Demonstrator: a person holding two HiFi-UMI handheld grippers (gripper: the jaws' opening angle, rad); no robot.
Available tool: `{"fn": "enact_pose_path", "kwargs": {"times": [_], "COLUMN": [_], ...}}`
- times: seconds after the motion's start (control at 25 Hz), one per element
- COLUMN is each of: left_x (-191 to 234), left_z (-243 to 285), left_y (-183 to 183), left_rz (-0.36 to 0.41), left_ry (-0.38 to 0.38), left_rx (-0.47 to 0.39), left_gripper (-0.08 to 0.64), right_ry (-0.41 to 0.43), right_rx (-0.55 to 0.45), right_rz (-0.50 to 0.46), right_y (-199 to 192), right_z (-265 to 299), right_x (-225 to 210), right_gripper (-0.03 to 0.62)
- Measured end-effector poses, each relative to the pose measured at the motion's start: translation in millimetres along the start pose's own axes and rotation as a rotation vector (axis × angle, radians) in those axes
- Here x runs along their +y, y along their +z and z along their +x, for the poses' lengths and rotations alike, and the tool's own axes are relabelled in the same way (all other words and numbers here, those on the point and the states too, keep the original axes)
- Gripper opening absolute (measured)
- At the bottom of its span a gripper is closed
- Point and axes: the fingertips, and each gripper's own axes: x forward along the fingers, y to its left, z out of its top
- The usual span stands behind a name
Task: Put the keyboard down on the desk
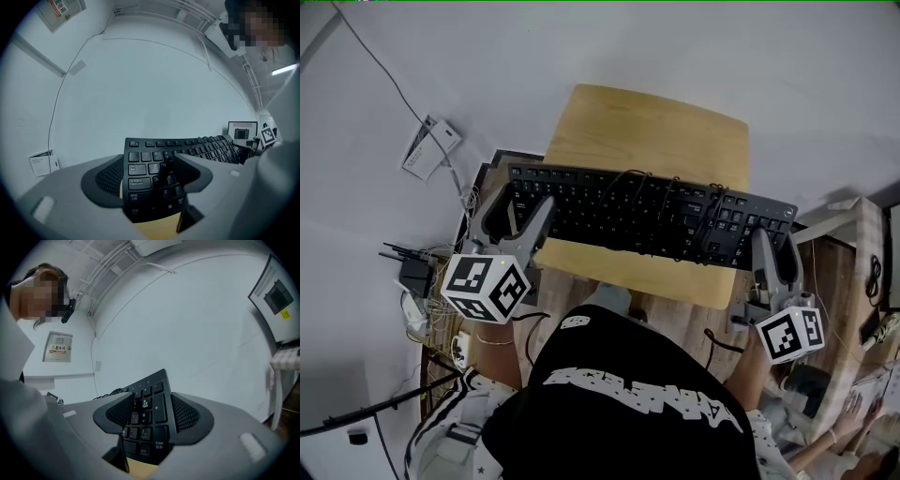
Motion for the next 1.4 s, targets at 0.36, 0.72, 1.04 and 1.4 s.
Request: {"fn": "enact_pose_path", "kwargs": {"times": [0.36, 0.72, 1.04, 1.4], "left_x": [0.6, 0.2, 0.0, -0.1], "left_z": [30.0, -13.8, -14.2, -14.4], "left_y": [-8.7, -0.2, -0.6, -0.9], "left_rz": [-0.003, -0.015, -0.015, -0.019], "left_ry": [-0.084, 0.022, 0.025, 0.026], "left_rx": [0.045, -0.096, -0.097, -0.08], "left_gripper": [0.313, 0.313, 0.31, 0.307], "right_ry": [-0.091, 0.07, 0.074, 0.071], "right_rx": [0.006, -0.046, -0.041, -0.027], "right_rz": [0.002, -0.053, -0.051, -0.042], "right_y": [-7.2, 8.2, 8.8, 8.6], "right_z": [-5.2, 3.2, 3.3, 3.5], "right_x": [-6.8, 6.5, 6.6, 5.6], "right_gripper": [0.256, 0.256, 0.256, 0.256]}}
